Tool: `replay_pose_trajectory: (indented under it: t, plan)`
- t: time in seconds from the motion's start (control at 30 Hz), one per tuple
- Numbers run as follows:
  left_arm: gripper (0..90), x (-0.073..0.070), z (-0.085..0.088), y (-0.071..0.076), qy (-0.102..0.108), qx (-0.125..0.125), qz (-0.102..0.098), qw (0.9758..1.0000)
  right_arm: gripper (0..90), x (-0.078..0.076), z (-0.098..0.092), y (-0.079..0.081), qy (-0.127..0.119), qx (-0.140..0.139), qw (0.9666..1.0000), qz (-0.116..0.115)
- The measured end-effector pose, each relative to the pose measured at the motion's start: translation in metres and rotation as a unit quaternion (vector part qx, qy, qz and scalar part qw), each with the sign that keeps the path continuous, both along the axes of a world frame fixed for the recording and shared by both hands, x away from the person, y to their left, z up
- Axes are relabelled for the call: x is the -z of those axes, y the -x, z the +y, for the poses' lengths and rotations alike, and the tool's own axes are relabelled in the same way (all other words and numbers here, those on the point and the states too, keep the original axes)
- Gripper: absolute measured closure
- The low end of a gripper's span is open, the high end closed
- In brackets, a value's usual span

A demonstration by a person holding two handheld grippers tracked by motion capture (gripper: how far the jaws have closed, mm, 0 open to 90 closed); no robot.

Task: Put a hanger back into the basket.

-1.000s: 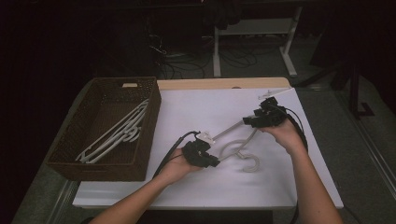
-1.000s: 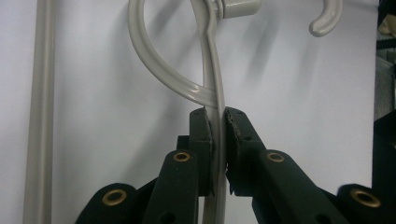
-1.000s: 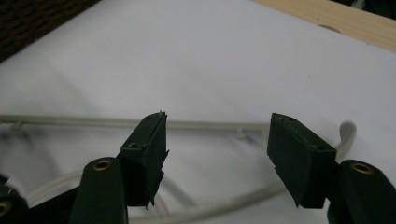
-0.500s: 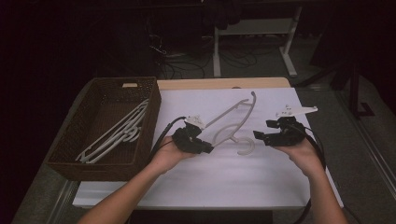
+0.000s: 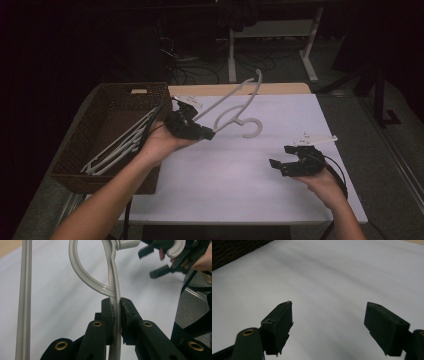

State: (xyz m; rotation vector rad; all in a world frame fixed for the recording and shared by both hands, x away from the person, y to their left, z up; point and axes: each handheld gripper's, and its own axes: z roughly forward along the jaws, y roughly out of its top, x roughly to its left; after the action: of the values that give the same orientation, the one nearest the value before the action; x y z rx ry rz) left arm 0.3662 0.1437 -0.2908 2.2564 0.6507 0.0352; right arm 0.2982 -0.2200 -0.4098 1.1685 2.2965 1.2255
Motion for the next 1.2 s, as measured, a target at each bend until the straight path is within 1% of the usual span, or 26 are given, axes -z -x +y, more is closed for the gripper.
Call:
replay_pose_trajectory:
  t: [0.1, 0.2, 0.3, 0.37, 0.5, 0.57, 0.63, 0.73, 0.83, 0.93, 1.03, 1.1, 1.2]
  plan:
    - [82.2, -0.012, 0.017, -0.004, -0.001, -0.009, -0.007, 0.9999, 19.9, 0.003, 0.001, 0.002, 0.002, 0.0, 1.0, 0.001]
    - [82.2, -0.022, 0.037, -0.006, -0.001, -0.022, -0.01, 0.9997, 18.3, 0.006, 0.004, 0.004, 0.001, -0.003, 1.0, 0.002]
    - [82.2, -0.03, 0.058, -0.006, -0.009, -0.034, -0.02, 0.9992, 17.1, 0.009, 0.008, 0.006, 0.004, -0.007, 1.0, 0.004]
    - [82.2, -0.034, 0.074, -0.005, -0.008, -0.043, -0.027, 0.9987, 17.0, 0.01, 0.01, 0.008, 0.01, -0.007, 0.9999, 0.002]
    - [82.2, -0.037, 0.108, -0.003, -0.009, -0.067, -0.033, 0.9972, 16.7, 0.01, 0.012, 0.008, 0.009, -0.006, 0.9999, 0.003]
    - [82.1, -0.036, 0.125, -0.002, -0.006, -0.076, -0.033, 0.9966, 16.7, 0.01, 0.013, 0.008, 0.01, -0.008, 0.9999, 0.001]
    - [82.1, -0.033, 0.142, -0.002, -0.009, -0.084, -0.032, 0.9959, 16.7, 0.011, 0.014, 0.008, 0.012, -0.007, 0.9999, 0.003]
    - [82.1, -0.025, 0.166, -0.003, -0.01, -0.097, -0.028, 0.9948, 16.7, 0.012, 0.013, 0.007, 0.015, -0.004, 0.9999, 0.005]
    - [82.1, -0.015, 0.187, -0.004, -0.011, -0.107, -0.019, 0.994, 16.7, 0.013, 0.011, 0.006, 0.015, -0.001, 0.9999, 0.005]
    - [82.1, -0.007, 0.206, -0.002, -0.014, -0.114, -0.015, 0.9933, 16.7, 0.013, 0.008, 0.005, 0.016, 0.004, 0.9999, 0.005]
    - [82.0, -0.001, 0.222, 0.003, -0.009, -0.122, -0.009, 0.9924, 16.7, 0.014, 0.006, 0.005, 0.016, 0.009, 0.9998, 0.008]
    - [82.0, 0.002, 0.233, 0.007, -0.006, -0.123, -0.007, 0.9924, 16.7, 0.014, 0.006, 0.005, 0.017, 0.01, 0.9998, 0.008]
    - [81.9, 0.007, 0.245, 0.013, -0.004, -0.117, -0.002, 0.9931, 16.6, 0.013, 0.006, 0.005, 0.019, 0.009, 0.9998, 0.007]
